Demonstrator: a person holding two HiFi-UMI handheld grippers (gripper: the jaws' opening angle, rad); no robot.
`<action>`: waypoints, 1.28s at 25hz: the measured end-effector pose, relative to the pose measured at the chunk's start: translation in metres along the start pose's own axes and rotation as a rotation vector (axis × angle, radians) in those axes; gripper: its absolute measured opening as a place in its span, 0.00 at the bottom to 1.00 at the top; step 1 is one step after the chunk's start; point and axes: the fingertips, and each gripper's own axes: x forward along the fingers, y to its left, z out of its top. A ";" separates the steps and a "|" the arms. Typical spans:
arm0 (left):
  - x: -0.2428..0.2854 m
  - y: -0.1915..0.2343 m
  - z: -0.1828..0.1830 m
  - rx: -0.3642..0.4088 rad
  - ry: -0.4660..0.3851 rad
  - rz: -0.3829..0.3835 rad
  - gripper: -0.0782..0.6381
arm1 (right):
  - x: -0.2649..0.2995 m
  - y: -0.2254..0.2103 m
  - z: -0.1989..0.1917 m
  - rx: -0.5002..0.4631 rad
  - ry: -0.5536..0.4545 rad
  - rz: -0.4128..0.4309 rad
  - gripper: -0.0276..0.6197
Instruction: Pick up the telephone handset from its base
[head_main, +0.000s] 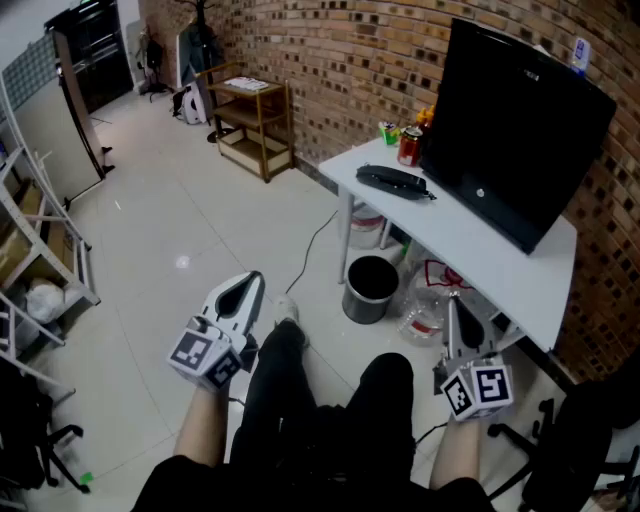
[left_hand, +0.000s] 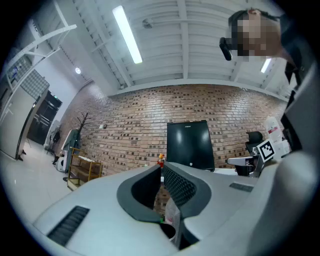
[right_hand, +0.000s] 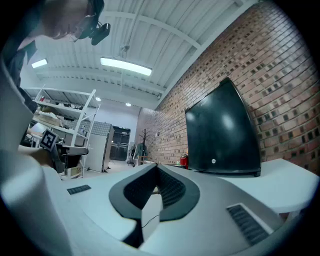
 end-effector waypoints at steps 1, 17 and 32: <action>0.005 -0.001 0.007 0.008 -0.002 -0.015 0.14 | 0.004 -0.004 0.004 0.015 0.012 0.005 0.05; 0.074 0.023 -0.013 0.116 0.007 -0.104 0.14 | 0.049 -0.011 -0.006 -0.026 -0.012 0.021 0.06; 0.185 0.051 -0.043 0.030 0.004 -0.185 0.14 | 0.140 -0.048 -0.029 -0.025 0.028 0.002 0.06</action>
